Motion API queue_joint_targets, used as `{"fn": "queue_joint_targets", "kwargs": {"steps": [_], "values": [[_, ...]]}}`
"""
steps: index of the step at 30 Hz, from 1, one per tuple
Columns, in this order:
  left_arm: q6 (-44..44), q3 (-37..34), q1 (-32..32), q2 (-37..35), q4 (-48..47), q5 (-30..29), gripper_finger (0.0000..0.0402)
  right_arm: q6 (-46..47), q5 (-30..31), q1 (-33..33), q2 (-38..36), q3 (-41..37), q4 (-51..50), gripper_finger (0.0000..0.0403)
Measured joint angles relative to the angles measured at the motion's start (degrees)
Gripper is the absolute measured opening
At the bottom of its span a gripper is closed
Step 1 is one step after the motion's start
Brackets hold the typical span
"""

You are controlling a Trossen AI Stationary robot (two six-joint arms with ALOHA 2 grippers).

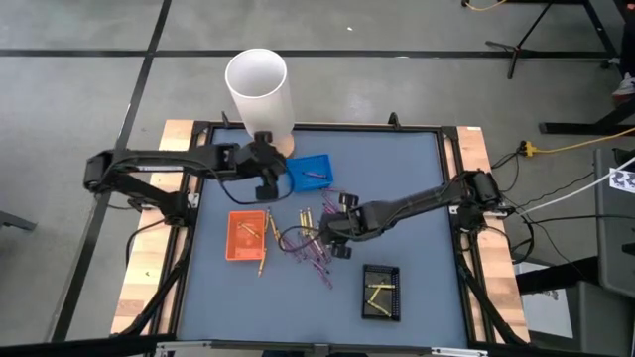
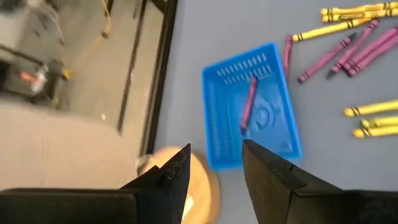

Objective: Sort crayons
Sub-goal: Put the violet crayon into the blue bin

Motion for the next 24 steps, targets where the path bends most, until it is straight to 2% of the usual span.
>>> {"fn": "queue_joint_targets", "kwargs": {"steps": [4, 11, 14, 17, 24], "values": [[-5.5, 0.0, 0.0, -3.6, -7.0, 3.5, 0.0130, -4.8, 0.7, -2.1, 0.0, 1.1, 0.1, 0.0019], [-12.0, 0.0, -1.5, -5.1, -13.8, 18.4, 0.0130, -11.8, 4.4, -8.8, 0.0, 1.1, 1.5, 0.0019], [-13.2, 0.0, -2.9, -4.8, -13.9, 22.7, 0.0130, -12.8, 4.5, -12.3, 0.0, 1.1, 4.2, 0.0019], [-13.3, 0.0, -4.6, -4.6, -14.0, 24.5, 0.0130, -15.6, 2.7, -15.6, -0.1, 1.1, 8.1, 0.0019], [-16.1, 0.0, -9.3, -4.7, -13.9, 24.7, 0.0130, -19.7, -5.3, -21.8, -0.1, 1.0, 15.7, 0.0019]]}}
